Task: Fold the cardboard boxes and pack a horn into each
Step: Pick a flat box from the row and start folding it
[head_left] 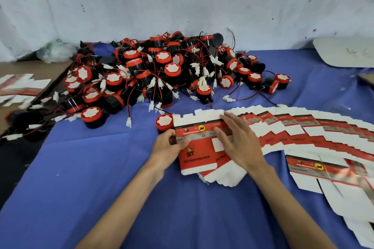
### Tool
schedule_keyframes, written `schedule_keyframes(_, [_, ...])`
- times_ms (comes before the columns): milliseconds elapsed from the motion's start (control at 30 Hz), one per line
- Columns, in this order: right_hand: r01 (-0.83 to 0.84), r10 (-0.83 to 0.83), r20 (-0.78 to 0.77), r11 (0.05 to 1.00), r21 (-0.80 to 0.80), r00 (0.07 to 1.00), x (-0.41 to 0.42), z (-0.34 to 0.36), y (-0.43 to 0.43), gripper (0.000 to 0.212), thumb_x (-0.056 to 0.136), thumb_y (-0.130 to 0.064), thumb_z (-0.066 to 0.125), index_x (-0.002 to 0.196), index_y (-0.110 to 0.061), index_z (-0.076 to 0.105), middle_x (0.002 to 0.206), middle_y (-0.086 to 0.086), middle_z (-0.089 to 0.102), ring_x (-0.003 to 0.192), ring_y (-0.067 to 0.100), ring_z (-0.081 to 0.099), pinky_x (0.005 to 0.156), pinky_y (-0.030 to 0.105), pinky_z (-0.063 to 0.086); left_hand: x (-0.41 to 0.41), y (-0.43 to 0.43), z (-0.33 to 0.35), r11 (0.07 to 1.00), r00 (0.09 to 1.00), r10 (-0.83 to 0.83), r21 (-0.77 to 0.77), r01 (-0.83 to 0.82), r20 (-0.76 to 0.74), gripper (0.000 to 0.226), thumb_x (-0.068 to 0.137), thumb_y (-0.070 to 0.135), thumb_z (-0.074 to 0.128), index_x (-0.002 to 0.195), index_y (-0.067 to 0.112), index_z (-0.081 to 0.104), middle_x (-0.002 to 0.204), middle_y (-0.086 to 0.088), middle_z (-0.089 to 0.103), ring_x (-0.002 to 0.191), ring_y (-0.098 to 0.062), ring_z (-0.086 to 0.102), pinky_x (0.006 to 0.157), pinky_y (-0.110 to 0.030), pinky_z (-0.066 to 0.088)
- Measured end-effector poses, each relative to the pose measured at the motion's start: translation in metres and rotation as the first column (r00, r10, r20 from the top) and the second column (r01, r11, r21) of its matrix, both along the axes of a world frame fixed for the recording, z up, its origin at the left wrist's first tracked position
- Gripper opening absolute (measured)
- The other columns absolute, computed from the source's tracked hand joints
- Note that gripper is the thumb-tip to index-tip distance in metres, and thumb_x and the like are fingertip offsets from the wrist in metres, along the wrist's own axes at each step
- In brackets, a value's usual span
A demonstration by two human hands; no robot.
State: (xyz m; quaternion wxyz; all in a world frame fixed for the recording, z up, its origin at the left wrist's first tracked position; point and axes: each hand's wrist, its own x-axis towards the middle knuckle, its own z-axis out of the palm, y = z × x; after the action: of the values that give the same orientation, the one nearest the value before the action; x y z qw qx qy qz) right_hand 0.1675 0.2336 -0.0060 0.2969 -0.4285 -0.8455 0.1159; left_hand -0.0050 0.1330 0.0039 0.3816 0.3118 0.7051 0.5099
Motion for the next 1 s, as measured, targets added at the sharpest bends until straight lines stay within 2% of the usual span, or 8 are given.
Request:
schedule_keyframes(100, [-0.084, 0.071, 0.339, 0.996, 0.021, 0.938, -0.003, -0.006, 0.001, 0.091, 0.074, -0.081, 0.008, 0.150, -0.031, 0.020, 0.158, -0.002, 0.018, 0.145, 0.019, 0.014, 0.118, 0.041, 0.002, -0.020, -0.012, 0.000, 0.993, 0.994, 0.095, 0.080, -0.091, -0.046, 0.009, 0.091, 0.022, 0.066, 0.082, 0.019, 0.067, 0.088, 0.002, 0.073, 0.089, -0.021, 0.069, 0.077, -0.036, 0.056])
schedule_keyframes(233, [0.072, -0.063, 0.332, 0.997, -0.016, 0.941, 0.002, -0.011, 0.012, 0.089, 0.074, -0.080, 0.007, 0.149, -0.034, 0.018, 0.156, -0.005, 0.023, 0.144, 0.016, 0.018, 0.116, 0.049, 0.007, -0.022, -0.026, 0.002, 0.979, 0.920, 0.192, 0.128, -0.156, -0.343, 0.028, 0.097, 0.031, 0.055, 0.076, 0.017, 0.067, 0.081, 0.004, 0.072, 0.083, -0.024, 0.068, 0.073, -0.041, 0.055])
schedule_keyframes(433, [0.151, -0.141, 0.187, 0.988, -0.039, 0.972, 0.012, -0.013, 0.025, 0.055, 0.096, -0.051, 0.031, 0.140, -0.021, 0.043, 0.149, 0.005, 0.037, 0.141, 0.024, 0.025, 0.115, 0.057, 0.008, -0.010, -0.023, 0.010, 0.877, 0.945, 0.198, 0.384, -0.289, 0.259, 0.012, 0.094, 0.020, 0.059, 0.100, 0.012, 0.053, 0.099, -0.004, 0.073, 0.083, -0.014, 0.072, 0.066, -0.022, 0.057])
schedule_keyframes(600, [-0.030, 0.040, 0.289, 0.999, -0.037, 0.957, 0.007, -0.011, 0.016, 0.050, 0.096, -0.053, 0.028, 0.144, -0.042, 0.031, 0.158, -0.001, 0.015, 0.146, 0.011, 0.000, 0.110, 0.059, -0.010, -0.006, 0.001, 0.002, 0.998, 0.930, 0.035, 0.056, -0.015, -0.367, 0.074, 0.073, 0.043, 0.079, 0.134, 0.027, 0.040, 0.122, 0.015, 0.052, 0.098, -0.003, 0.053, 0.079, -0.017, 0.043])
schedule_keyframes(700, [-0.060, 0.025, 0.256, 0.990, 0.130, 0.966, 0.003, -0.002, 0.004, 0.038, 0.097, -0.036, 0.046, 0.133, -0.028, 0.054, 0.153, 0.008, 0.031, 0.144, 0.023, 0.019, 0.110, 0.062, -0.003, -0.013, 0.012, -0.005, 0.983, 0.629, -0.167, -0.179, 0.045, -0.759, 0.082, 0.072, 0.070, 0.063, 0.138, 0.029, 0.037, 0.129, 0.010, 0.048, 0.119, -0.013, 0.040, 0.089, -0.028, 0.040])
schedule_keyframes(767, [-0.108, 0.046, 0.247, 0.964, 0.244, 0.968, -0.004, 0.003, -0.007, 0.034, 0.094, -0.032, 0.054, 0.124, -0.017, 0.063, 0.146, 0.013, 0.042, 0.138, 0.029, 0.034, 0.113, 0.062, 0.005, -0.019, 0.014, -0.004, 0.947, 0.464, -0.295, -0.319, 0.026, -0.836, 0.096, 0.063, 0.091, 0.040, 0.136, 0.029, 0.040, 0.132, 0.005, 0.043, 0.126, -0.020, 0.029, 0.099, -0.043, 0.034])
schedule_keyframes(867, [-0.170, 0.131, 0.363, 0.982, 0.080, 0.923, -0.022, 0.004, -0.032, 0.075, 0.088, -0.068, 0.025, 0.143, -0.019, 0.041, 0.154, 0.007, 0.029, 0.145, 0.020, 0.017, 0.117, 0.043, -0.009, -0.023, 0.011, -0.001, 0.938, 0.494, -0.305, -0.347, 0.008, -0.814, 0.114, 0.036, 0.101, 0.021, 0.116, 0.025, 0.051, 0.121, 0.004, 0.051, 0.118, -0.022, 0.036, 0.092, -0.045, 0.033])
schedule_keyframes(1000, [-0.225, 0.230, 0.239, 0.973, -0.051, 0.943, -0.035, -0.003, -0.044, 0.100, 0.076, -0.076, 0.043, 0.152, -0.024, 0.005, 0.160, -0.003, 0.003, 0.145, 0.010, -0.008, 0.113, 0.027, -0.019, -0.017, 0.002, -0.005, 1.000, 0.555, 0.012, 0.011, -0.004, -0.832, 0.082, 0.047, 0.086, 0.057, 0.096, 0.022, 0.040, 0.104, 0.007, 0.048, 0.101, -0.018, 0.044, 0.079, -0.032, 0.034])
